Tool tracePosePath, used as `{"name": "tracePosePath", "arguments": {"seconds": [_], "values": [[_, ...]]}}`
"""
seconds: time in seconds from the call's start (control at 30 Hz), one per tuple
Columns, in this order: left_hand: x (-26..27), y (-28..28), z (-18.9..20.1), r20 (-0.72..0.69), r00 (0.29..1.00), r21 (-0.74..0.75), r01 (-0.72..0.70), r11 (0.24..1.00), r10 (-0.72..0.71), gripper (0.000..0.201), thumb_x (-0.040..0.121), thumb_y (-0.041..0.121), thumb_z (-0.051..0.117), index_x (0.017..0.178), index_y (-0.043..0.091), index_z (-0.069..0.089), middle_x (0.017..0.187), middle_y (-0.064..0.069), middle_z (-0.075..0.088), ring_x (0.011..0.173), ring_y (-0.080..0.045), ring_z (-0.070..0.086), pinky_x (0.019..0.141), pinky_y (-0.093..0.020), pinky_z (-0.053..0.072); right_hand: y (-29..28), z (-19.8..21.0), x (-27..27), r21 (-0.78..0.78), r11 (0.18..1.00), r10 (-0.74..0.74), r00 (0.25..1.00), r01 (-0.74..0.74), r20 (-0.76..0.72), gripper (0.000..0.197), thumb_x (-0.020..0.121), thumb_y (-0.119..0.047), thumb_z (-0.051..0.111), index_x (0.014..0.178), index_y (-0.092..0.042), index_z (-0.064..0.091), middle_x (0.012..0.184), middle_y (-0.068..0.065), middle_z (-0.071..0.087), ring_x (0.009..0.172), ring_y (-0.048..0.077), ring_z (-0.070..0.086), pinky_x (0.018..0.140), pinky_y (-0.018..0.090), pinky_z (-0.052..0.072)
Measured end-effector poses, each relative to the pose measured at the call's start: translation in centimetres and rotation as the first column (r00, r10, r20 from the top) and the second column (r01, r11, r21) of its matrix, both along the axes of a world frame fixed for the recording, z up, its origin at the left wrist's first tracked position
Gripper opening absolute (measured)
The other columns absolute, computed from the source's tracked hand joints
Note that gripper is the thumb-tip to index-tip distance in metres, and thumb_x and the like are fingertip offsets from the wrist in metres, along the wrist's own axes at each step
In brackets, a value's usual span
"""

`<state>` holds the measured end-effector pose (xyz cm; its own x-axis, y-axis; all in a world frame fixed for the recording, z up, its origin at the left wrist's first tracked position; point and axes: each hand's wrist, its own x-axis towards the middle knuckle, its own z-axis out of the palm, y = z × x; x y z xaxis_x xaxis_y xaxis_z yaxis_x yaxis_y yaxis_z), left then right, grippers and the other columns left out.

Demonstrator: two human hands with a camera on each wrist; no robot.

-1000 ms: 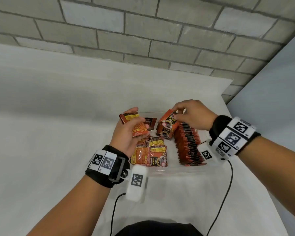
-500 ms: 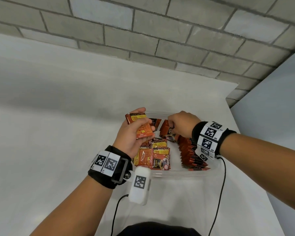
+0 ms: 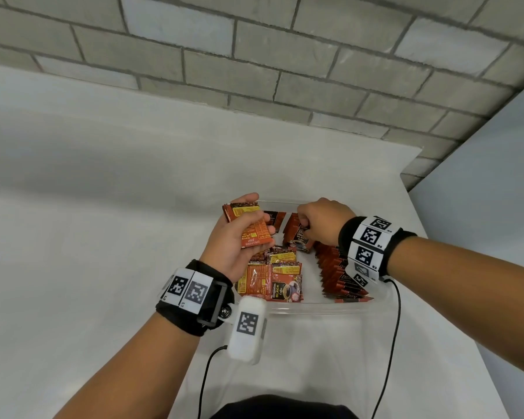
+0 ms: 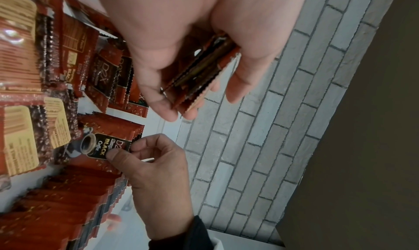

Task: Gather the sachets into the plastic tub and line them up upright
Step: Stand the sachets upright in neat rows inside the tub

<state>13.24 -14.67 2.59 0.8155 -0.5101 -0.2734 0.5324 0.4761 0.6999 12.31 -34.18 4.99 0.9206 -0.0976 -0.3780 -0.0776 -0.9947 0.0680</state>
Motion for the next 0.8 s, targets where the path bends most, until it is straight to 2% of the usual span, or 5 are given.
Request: {"name": "tracePosePath", "arguments": {"seconds": [0.3, 0.47, 0.6, 0.7, 0.8], "values": [[0.1, 0.3, 0.0, -0.046, 0.999, -0.029, -0.006, 1.000, 0.004, 0.031, 0.095, 0.013, 0.047, 0.125, 0.014, 0.056, 0.088, -0.012, 0.065, 0.069, -0.027, 0.065, 0.065, -0.038, 0.056, -1.0, 1.1, -0.9, 0.105, 0.991, -0.088, 0.993, 0.080, 0.073, 0.026, 0.085, -0.030, 0.065, 0.105, -0.019, 0.052, 0.083, -0.001, 0.055, 0.075, 0.021, 0.054, 0.054, 0.026, 0.037], [0.1, 0.9, 0.0, 0.000, 0.999, -0.023, -0.039, 0.999, 0.039, 0.029, 0.094, 0.008, 0.045, 0.119, 0.016, 0.058, 0.086, -0.012, 0.065, 0.069, -0.025, 0.065, 0.062, -0.035, 0.056, 0.3, 2.3, -2.6, 0.357, 0.923, -0.182, 0.981, 0.146, 0.070, 0.016, 0.090, -0.028, 0.060, 0.102, -0.018, 0.057, 0.078, -0.004, 0.060, 0.069, 0.013, 0.057, 0.060, 0.025, 0.045], [0.5, 1.3, -0.1, -0.001, 0.998, -0.032, -0.066, 0.997, 0.066, 0.028, 0.093, 0.009, 0.047, 0.117, 0.017, 0.059, 0.086, -0.012, 0.064, 0.070, -0.025, 0.064, 0.062, -0.035, 0.055, 2.6, 2.4, -3.3, 0.393, 0.904, -0.141, 0.985, 0.167, -0.096, 0.023, 0.091, -0.029, 0.060, 0.107, -0.012, 0.062, 0.088, -0.005, 0.059, 0.073, 0.008, 0.052, 0.058, 0.015, 0.039], [0.4, 1.6, -0.3, -0.007, 0.997, -0.059, -0.078, 0.995, 0.077, 0.028, 0.093, 0.010, 0.047, 0.116, 0.018, 0.060, 0.085, -0.011, 0.065, 0.071, -0.025, 0.063, 0.063, -0.035, 0.054, 3.8, 1.5, -2.5, 0.319, 0.898, -0.215, 0.935, 0.302, -0.281, 0.034, 0.093, -0.034, 0.057, 0.103, -0.003, 0.065, 0.083, 0.007, 0.059, 0.072, 0.015, 0.052, 0.059, 0.021, 0.044], [0.3, 1.8, -0.6, -0.002, 0.996, -0.087, -0.084, 0.993, 0.084, 0.028, 0.091, 0.011, 0.049, 0.116, 0.018, 0.060, 0.086, -0.010, 0.065, 0.073, -0.025, 0.063, 0.065, -0.036, 0.053, 4.7, 0.7, -2.0, 0.300, 0.812, -0.364, 0.837, 0.500, -0.408, 0.029, 0.093, -0.031, 0.055, 0.103, -0.004, 0.057, 0.078, 0.006, 0.054, 0.077, 0.020, 0.058, 0.075, 0.031, 0.056]]}}
